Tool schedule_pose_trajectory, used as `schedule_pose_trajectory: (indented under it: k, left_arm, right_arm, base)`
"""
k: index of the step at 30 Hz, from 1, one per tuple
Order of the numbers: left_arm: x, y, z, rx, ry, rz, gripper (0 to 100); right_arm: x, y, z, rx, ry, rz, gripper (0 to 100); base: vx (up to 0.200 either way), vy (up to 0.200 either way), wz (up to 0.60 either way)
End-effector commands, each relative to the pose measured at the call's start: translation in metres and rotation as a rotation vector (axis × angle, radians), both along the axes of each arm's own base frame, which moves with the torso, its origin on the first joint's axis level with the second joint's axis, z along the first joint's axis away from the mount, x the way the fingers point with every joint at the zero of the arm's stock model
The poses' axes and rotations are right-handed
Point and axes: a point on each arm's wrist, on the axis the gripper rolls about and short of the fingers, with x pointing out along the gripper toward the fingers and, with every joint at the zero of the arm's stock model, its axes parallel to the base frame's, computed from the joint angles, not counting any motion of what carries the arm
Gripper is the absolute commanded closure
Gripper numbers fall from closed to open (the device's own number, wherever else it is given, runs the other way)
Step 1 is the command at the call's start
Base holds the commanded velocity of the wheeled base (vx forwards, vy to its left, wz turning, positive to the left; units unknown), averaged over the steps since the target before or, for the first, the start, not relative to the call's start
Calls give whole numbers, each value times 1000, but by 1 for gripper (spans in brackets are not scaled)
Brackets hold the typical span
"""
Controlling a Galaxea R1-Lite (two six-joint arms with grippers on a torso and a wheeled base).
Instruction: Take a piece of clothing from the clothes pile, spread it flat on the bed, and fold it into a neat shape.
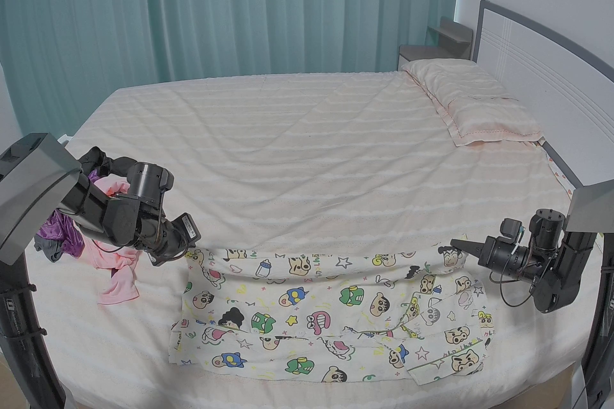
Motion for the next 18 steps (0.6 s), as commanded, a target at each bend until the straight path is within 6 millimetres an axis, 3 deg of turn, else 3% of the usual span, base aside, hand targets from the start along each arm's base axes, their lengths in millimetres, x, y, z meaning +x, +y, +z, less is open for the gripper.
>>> schedule_pose_trajectory:
  k: [1, 5, 18]
  left_arm:
    - [-28, 3, -1, 8, 15, -25, 100]
    - [-43, 4, -15, 25, 35, -46, 100]
    - [-86, 4, -48, 42, 148, -171, 100]
  right_arm:
    - [-28, -2, -8, -56, 34, 41, 100]
    - [-47, -4, -15, -72, 70, 89, 100]
    - [-81, -16, -52, -186, 167, 119, 100]
  base:
    - [0, 0, 0]
    - [0, 0, 0]
    - [0, 0, 0]
